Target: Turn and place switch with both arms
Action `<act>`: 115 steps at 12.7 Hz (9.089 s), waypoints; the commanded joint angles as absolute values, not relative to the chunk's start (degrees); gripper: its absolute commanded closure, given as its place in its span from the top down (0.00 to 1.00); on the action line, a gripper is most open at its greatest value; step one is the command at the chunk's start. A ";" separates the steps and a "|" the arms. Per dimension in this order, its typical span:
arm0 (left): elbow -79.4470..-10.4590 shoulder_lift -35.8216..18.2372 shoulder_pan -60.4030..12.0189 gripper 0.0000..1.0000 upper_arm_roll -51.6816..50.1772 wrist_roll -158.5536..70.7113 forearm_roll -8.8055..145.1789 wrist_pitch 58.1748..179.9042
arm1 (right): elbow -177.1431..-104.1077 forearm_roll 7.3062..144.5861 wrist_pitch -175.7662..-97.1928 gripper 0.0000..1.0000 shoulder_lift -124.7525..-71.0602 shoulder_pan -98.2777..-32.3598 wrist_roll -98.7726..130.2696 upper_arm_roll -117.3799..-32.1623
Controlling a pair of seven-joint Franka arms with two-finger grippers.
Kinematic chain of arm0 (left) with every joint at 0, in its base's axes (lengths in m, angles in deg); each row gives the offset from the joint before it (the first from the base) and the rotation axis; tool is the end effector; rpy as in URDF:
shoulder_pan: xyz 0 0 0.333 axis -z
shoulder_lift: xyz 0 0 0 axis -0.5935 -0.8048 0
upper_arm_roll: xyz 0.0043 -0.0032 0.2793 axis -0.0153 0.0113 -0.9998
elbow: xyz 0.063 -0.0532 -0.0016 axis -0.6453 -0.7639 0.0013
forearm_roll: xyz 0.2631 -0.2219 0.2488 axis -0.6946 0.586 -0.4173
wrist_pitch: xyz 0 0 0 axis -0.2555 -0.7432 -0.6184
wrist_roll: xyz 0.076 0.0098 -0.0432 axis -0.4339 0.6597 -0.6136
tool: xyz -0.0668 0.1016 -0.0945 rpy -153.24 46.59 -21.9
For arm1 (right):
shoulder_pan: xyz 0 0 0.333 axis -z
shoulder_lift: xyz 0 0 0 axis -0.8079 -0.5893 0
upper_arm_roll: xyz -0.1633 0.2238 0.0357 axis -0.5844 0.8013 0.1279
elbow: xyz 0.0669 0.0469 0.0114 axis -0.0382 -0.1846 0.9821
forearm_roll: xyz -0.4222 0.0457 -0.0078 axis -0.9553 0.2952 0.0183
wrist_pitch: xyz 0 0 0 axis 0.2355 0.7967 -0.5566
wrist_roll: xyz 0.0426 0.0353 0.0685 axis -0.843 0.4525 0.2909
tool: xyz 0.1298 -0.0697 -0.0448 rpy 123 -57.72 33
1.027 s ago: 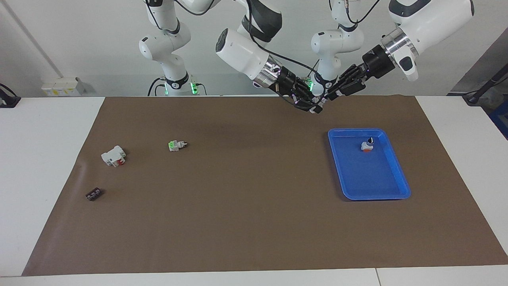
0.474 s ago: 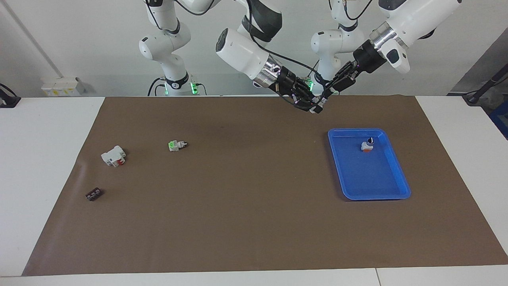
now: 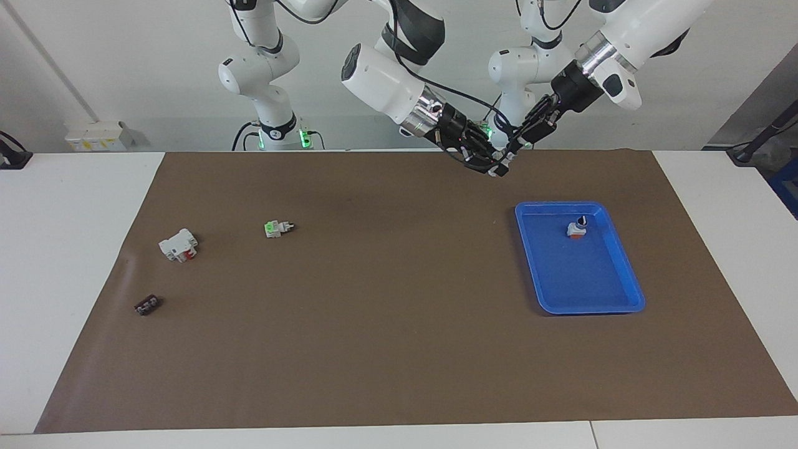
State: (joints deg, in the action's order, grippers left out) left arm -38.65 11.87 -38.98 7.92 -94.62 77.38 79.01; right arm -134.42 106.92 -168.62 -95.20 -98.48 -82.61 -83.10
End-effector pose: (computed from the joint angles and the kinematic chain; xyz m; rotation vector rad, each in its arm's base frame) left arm 0.5336 -0.1728 0.5653 2.2592 1.3140 -0.3508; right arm 0.5259 0.5028 0.4626 -1.5363 1.5529 0.6175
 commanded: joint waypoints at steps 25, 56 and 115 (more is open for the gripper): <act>-43.07 15.15 -38.43 0.31 9.23 -103.62 74.16 84.63 | -133.55 105.91 -169.79 0.00 -95.66 -98.28 -82.60 -83.11; -42.72 15.68 -38.34 0.00 9.23 -104.15 74.43 84.63 | -133.82 105.91 -169.79 0.00 -95.66 -98.72 -82.16 -83.11; -43.16 18.06 -35.62 0.00 7.38 -34.45 74.52 71.01 | -133.90 105.74 -171.46 0.92 -95.57 -99.16 -79.70 -83.11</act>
